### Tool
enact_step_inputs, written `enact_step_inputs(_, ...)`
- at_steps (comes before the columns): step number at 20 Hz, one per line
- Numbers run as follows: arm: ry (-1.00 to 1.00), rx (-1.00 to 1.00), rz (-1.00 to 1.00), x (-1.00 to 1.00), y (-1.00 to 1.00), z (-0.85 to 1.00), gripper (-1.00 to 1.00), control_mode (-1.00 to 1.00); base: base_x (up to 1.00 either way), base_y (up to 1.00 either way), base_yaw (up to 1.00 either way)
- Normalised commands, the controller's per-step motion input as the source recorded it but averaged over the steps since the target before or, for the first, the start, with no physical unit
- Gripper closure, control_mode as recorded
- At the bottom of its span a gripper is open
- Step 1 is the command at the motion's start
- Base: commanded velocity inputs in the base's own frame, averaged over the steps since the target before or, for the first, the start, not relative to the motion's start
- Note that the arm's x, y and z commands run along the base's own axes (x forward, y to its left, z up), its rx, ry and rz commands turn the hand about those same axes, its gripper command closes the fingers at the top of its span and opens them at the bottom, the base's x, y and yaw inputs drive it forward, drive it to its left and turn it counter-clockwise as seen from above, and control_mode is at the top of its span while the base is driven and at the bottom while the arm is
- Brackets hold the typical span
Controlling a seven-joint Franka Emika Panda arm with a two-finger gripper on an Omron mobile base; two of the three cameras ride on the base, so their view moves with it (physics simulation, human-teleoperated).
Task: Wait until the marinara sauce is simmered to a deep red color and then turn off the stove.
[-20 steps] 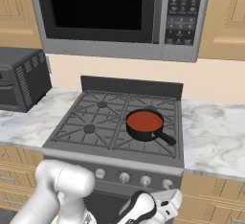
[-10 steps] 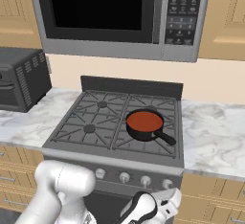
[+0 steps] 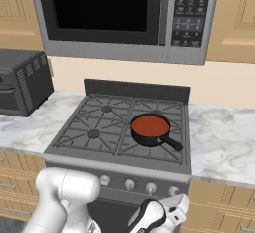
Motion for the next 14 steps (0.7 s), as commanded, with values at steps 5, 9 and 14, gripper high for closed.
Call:
enact_step_inputs(5, 0.0, 0.0, 0.04, 0.09, -0.15, -0.08, -1.0, -1.0, 0.0, 0.0, 0.0)
enact_step_inputs(9, 0.0, 0.0, 0.03, 0.07, -0.14, -0.11, -1.0, -1.0, 0.0, 0.0, 0.0)
enact_step_inputs(14, 0.0, 0.0, 0.02, 0.04, -0.02, -0.1, -1.0, -1.0, 0.0, 0.0, 0.0)
